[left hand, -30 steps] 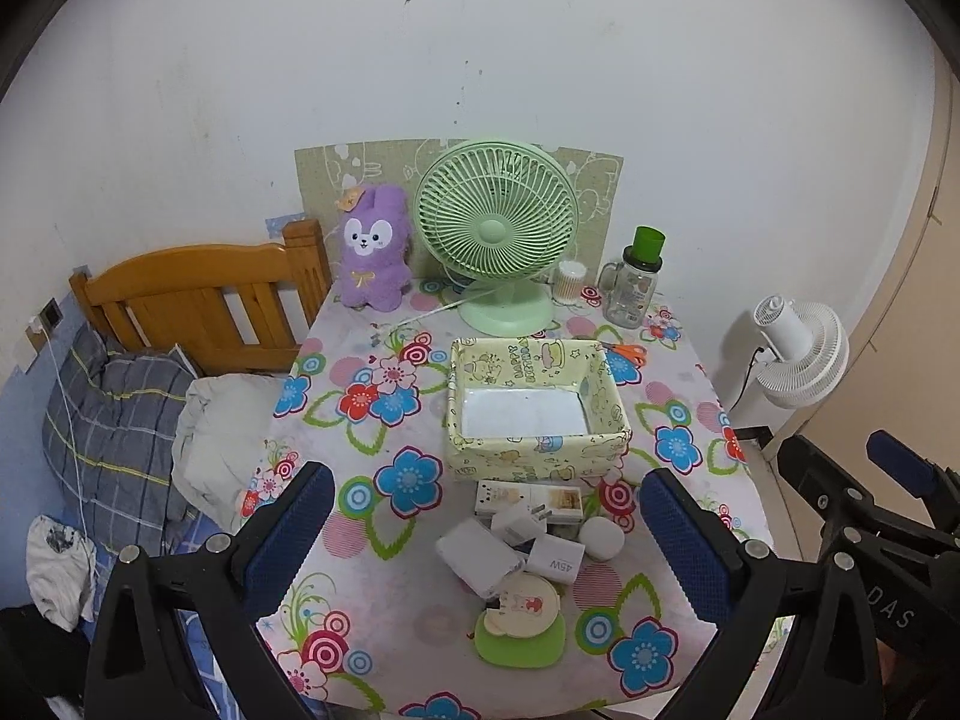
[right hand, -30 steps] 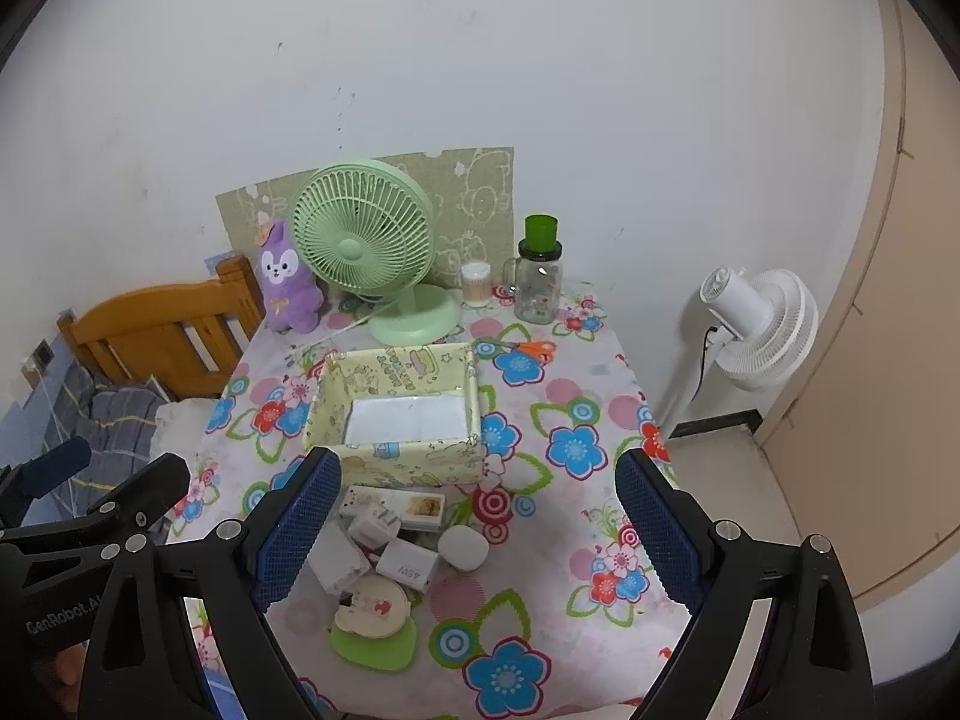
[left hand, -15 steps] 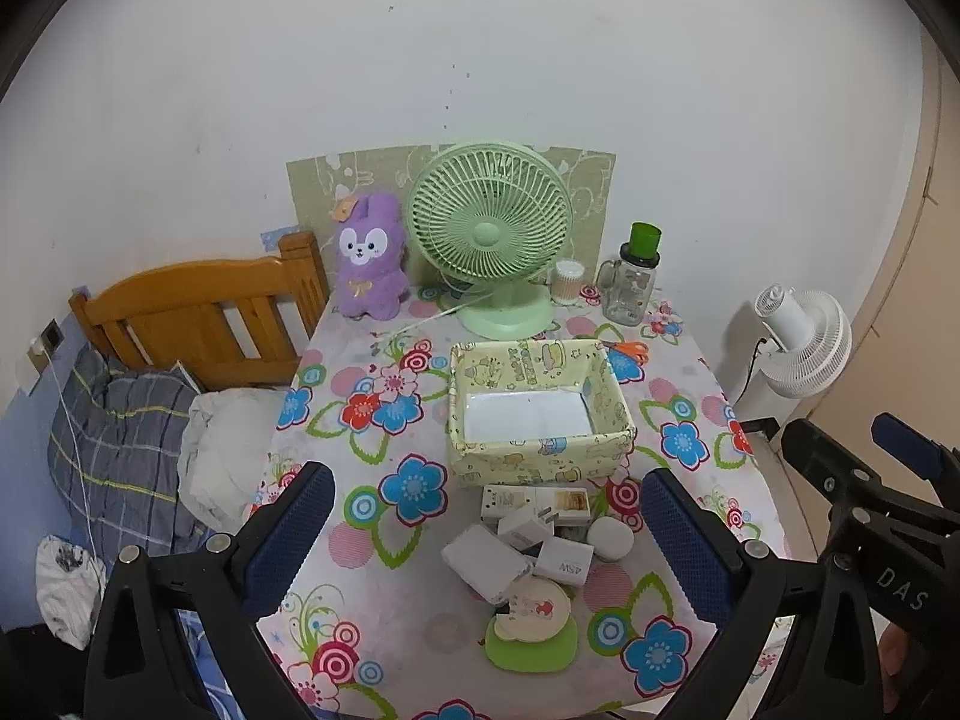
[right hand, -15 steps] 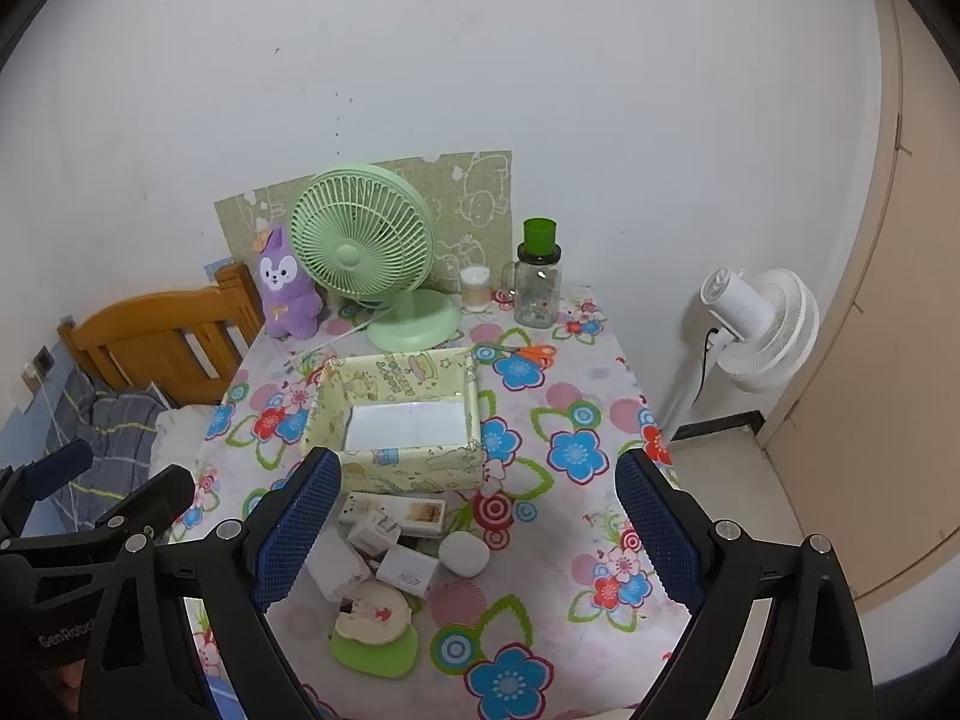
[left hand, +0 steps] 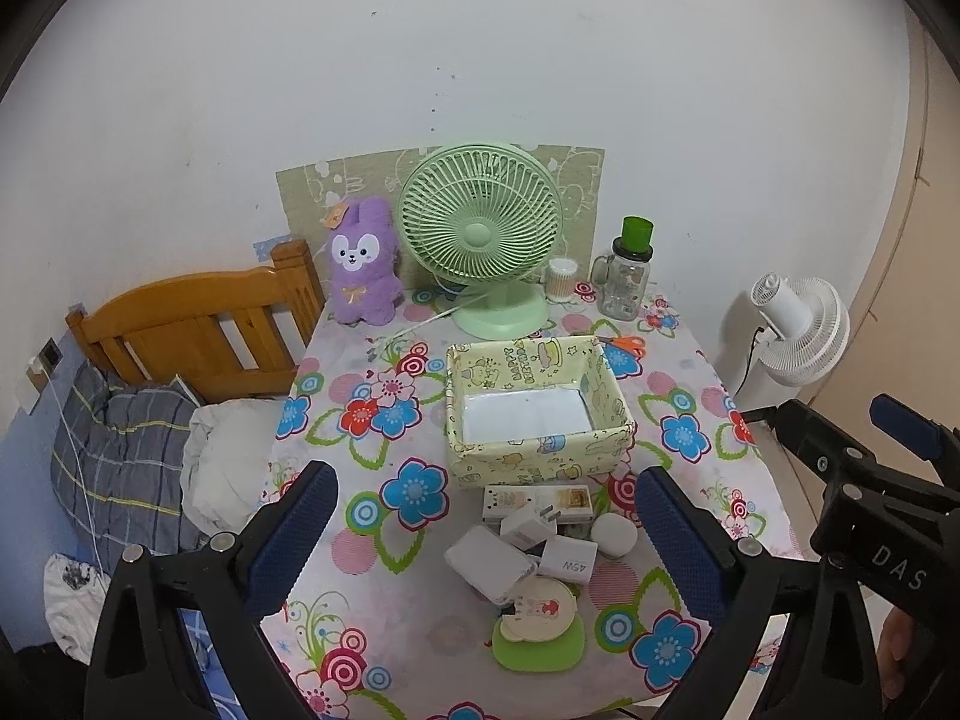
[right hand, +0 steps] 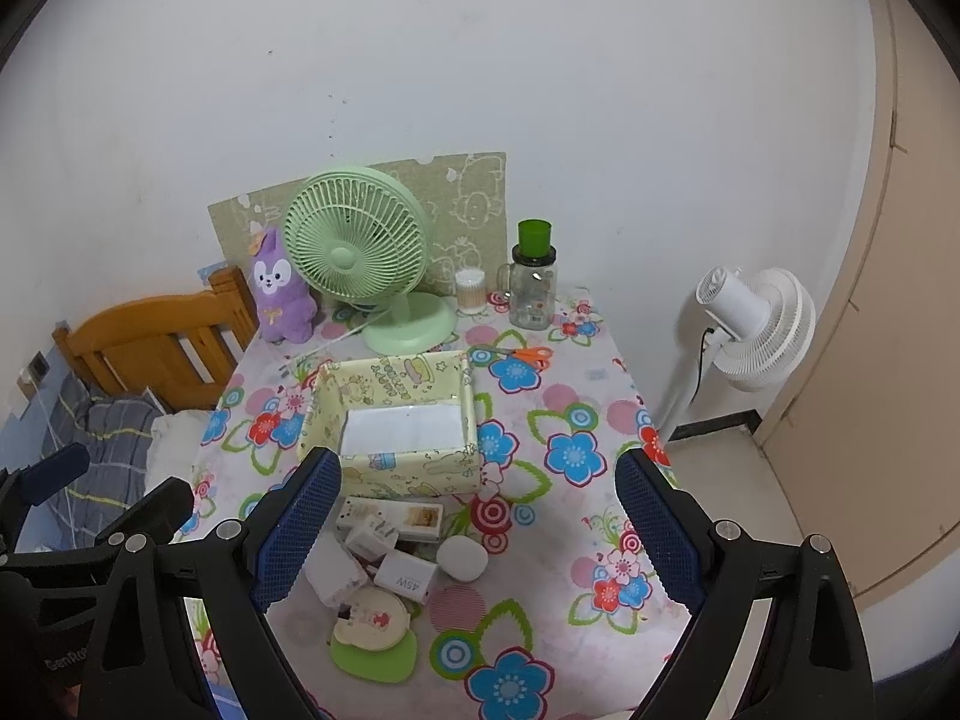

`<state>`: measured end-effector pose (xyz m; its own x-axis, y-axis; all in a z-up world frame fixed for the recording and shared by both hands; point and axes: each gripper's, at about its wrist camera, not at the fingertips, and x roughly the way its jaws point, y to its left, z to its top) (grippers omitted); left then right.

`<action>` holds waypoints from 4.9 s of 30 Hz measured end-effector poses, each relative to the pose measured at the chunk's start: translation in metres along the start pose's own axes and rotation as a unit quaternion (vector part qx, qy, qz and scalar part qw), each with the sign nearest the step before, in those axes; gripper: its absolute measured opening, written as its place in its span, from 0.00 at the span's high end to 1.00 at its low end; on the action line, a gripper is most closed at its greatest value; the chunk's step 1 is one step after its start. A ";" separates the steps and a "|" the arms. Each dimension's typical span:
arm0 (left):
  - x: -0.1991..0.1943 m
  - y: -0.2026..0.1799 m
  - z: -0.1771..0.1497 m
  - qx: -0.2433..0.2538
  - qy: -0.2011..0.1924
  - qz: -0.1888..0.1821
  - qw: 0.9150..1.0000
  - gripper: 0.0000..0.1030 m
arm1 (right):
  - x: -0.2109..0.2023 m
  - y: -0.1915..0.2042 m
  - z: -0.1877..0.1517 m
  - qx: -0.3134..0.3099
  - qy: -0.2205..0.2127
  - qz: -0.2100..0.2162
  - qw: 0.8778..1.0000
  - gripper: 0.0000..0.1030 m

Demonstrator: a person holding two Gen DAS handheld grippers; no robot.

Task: Organize rigid objects

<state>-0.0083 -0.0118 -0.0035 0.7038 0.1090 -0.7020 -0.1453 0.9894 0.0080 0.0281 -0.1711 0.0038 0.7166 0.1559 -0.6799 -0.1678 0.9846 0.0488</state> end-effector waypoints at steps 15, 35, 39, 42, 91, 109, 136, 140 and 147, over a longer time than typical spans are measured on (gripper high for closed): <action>-0.001 0.005 0.001 -0.002 -0.003 -0.012 1.000 0.03 | 0.000 0.003 0.000 0.011 -0.005 -0.003 1.000 0.08; 0.002 0.006 0.005 -0.003 -0.004 -0.020 1.000 0.05 | 0.005 0.004 0.001 0.013 -0.004 0.007 1.000 0.08; 0.010 0.009 0.005 -0.009 0.003 -0.023 1.000 0.05 | 0.010 0.004 0.001 0.015 0.004 0.011 1.000 0.08; 0.018 0.011 0.004 -0.014 0.006 -0.021 1.000 0.04 | 0.019 0.003 0.000 0.016 0.014 0.018 1.000 0.08; 0.223 0.014 -0.098 -0.037 0.172 -0.021 0.984 0.03 | 0.214 0.004 -0.102 0.003 0.143 0.005 0.990 0.08; 0.248 0.013 -0.110 -0.021 0.209 -0.007 0.978 0.22 | 0.253 0.005 -0.120 -0.006 0.190 -0.002 0.982 0.08; 0.251 0.024 -0.103 0.005 0.195 0.017 0.981 0.41 | 0.255 0.012 -0.121 -0.003 0.188 -0.046 0.981 0.43; 0.241 0.025 -0.094 0.001 0.182 0.014 0.983 0.41 | 0.243 0.014 -0.112 -0.004 0.175 -0.047 0.984 0.43; 0.219 0.020 -0.080 0.009 0.159 0.005 0.987 0.41 | 0.218 0.022 -0.095 -0.004 0.153 -0.036 0.988 0.43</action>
<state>0.0878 0.0241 -0.2140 0.4489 0.0849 -0.8895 -0.1367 0.9903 0.0255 0.1163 -0.1230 -0.2134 0.4891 0.0534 -0.8706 -0.1306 0.9914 -0.0126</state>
